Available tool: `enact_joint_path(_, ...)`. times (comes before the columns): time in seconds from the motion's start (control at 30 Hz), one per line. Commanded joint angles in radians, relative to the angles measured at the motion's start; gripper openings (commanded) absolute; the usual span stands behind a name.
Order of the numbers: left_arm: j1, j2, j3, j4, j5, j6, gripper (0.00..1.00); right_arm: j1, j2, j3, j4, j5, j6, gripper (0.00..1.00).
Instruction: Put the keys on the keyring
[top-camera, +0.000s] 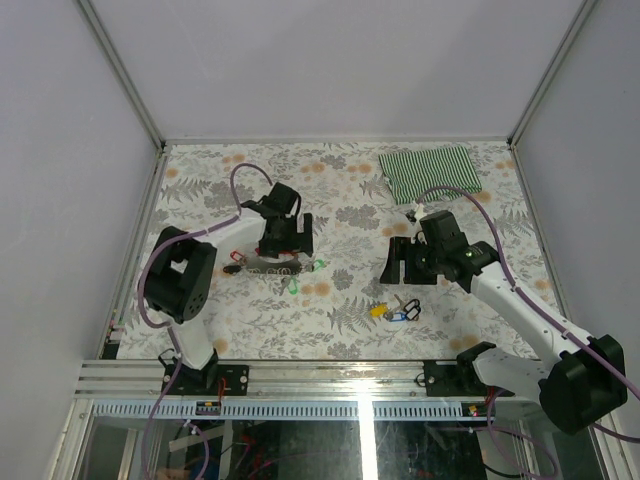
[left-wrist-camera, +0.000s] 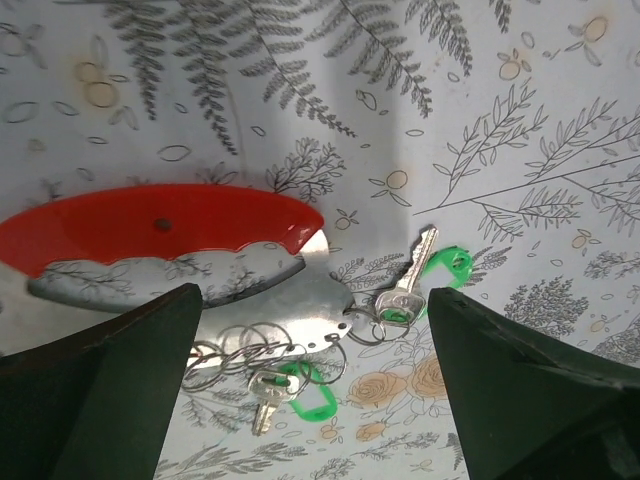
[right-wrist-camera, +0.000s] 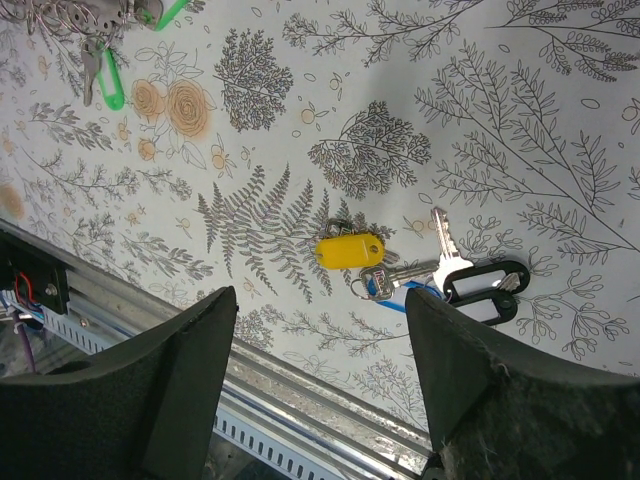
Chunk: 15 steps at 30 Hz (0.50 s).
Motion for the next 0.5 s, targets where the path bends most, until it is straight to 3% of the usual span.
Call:
enact_joint_path(0.0, -0.022, 0.044, 0.025, 0.043, -0.008, -0.014, 1.00, 0.008, -0.027, 0.001, 0.019, -0.020, -0.015, 0.76)
enact_joint_path(0.47, -0.085, 0.088, 0.020, 0.086, 0.007, -0.025, 1.00, 0.009, -0.047, -0.005, 0.006, -0.025, -0.023, 0.79)
